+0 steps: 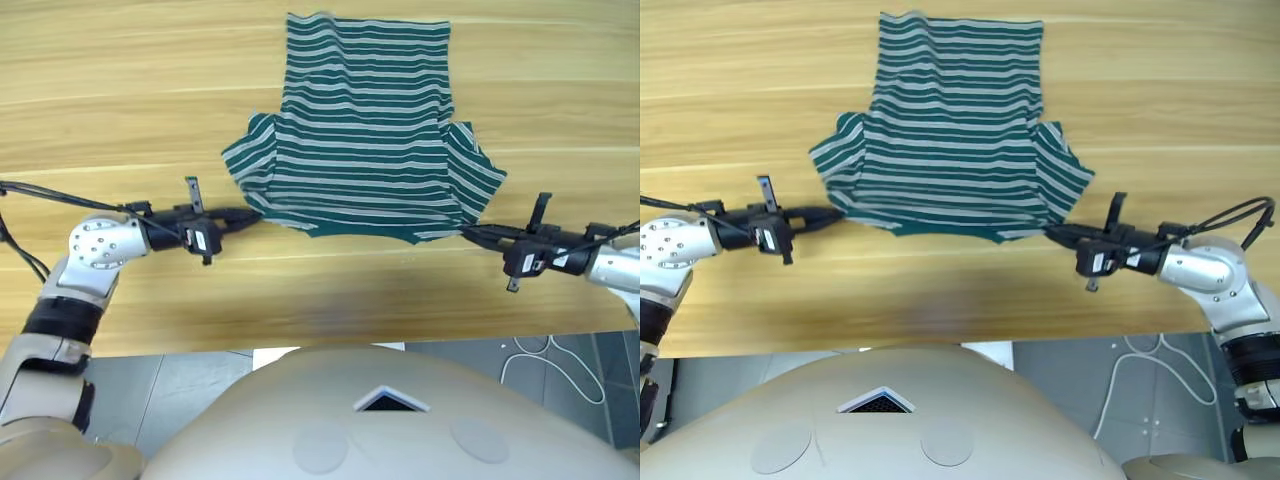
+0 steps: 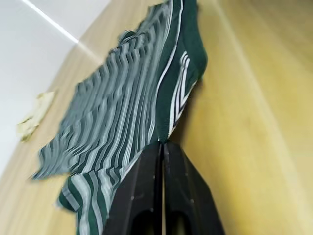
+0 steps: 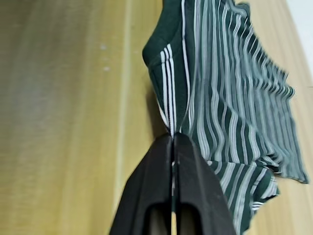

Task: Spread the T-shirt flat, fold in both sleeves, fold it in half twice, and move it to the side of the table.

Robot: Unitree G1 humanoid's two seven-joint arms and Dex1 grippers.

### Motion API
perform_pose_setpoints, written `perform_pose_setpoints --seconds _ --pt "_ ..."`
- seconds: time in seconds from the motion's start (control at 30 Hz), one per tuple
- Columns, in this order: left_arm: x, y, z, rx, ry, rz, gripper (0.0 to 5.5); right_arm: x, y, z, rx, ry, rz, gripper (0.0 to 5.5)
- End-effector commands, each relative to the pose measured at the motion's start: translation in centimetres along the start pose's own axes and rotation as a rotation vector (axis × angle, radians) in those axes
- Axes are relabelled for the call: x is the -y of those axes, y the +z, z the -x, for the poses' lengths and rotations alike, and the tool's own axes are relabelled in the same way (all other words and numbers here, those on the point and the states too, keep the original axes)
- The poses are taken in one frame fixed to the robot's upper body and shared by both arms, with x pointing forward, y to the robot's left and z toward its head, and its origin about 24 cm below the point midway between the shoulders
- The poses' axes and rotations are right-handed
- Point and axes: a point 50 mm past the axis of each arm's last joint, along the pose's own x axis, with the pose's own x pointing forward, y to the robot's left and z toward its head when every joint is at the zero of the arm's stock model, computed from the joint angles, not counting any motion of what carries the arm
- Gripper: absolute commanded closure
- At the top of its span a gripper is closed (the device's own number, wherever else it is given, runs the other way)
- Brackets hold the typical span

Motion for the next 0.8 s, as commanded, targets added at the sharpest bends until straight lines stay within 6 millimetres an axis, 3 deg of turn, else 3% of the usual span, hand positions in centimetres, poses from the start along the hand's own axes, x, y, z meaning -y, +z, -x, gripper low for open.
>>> perform_pose_setpoints --seconds 0.03,0.27,0.47,0.67,0.8 --pt "2.2 1.5 -0.6 0.011 -0.129 -0.004 5.47 -1.0 0.4 0.0 -0.01 0.065 0.001 5.5" --pt "2.5 2.0 -0.7 -0.022 -0.166 -0.031 5.47 -2.1 1.5 0.3 0.06 0.094 -0.022 5.5" --pt "0.8 0.3 1.9 -0.183 -0.126 -0.049 4.5 -2.6 1.9 0.6 0.057 0.118 -0.023 5.5" --pt "1.5 -0.3 1.7 -0.223 -0.157 -0.049 3.5 -2.6 2.0 1.0 0.037 0.113 -0.022 4.41" --pt "1.0 0.5 2.4 -0.156 -0.126 -0.013 2.92 -2.5 2.5 1.4 0.057 0.096 -0.023 3.77"
